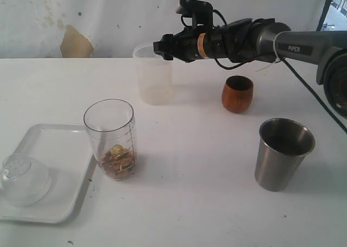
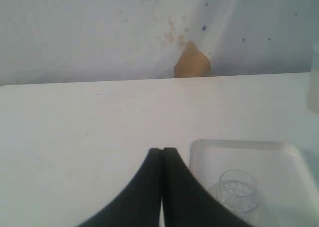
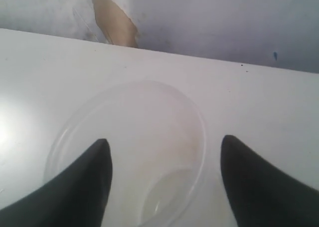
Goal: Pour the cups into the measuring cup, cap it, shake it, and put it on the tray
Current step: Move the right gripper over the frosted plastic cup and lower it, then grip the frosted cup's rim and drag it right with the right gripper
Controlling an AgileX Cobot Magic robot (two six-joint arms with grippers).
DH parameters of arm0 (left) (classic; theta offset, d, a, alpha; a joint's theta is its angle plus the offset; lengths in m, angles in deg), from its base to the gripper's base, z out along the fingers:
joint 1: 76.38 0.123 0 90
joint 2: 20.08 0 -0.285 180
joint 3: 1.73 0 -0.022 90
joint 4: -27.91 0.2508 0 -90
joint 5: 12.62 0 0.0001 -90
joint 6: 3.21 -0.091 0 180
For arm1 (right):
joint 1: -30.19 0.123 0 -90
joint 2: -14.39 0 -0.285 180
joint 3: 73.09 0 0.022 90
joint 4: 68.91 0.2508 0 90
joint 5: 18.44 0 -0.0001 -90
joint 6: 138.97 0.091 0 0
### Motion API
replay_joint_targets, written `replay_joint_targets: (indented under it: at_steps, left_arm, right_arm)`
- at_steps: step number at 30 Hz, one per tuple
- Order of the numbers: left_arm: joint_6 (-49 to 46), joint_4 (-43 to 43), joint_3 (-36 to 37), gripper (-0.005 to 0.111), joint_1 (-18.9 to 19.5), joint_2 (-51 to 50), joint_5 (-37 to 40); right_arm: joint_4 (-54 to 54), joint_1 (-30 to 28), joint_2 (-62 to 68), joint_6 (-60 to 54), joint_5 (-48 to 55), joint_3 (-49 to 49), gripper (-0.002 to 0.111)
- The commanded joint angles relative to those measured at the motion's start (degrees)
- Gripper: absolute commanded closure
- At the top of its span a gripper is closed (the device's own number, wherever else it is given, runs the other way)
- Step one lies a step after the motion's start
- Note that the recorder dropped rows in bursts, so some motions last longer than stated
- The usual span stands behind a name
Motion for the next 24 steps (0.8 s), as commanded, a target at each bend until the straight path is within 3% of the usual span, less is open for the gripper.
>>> replay_joint_targets:
  at_steps: [1,13,16,24]
  left_arm:
    - [0.0,-0.4,0.1,0.107,-0.3,0.2,-0.3]
    - [0.0,-0.4,0.1,0.107,-0.3,0.2,-0.3]
    - [0.0,-0.4,0.1,0.107,-0.3,0.2,-0.3]
    - [0.0,-0.4,0.1,0.107,-0.3,0.2,-0.3]
  right_arm:
    - [-0.1,0.1,1.5,-0.7,0.9,0.3,0.052]
    - [-0.1,0.1,2.3,-0.4,-2.8,0.3,0.053]
    - [-0.1,0.1,2.2,-0.4,-3.5,0.3,0.061]
    - [-0.1,0.1,1.4,-0.3,-3.6,0.3,0.097]
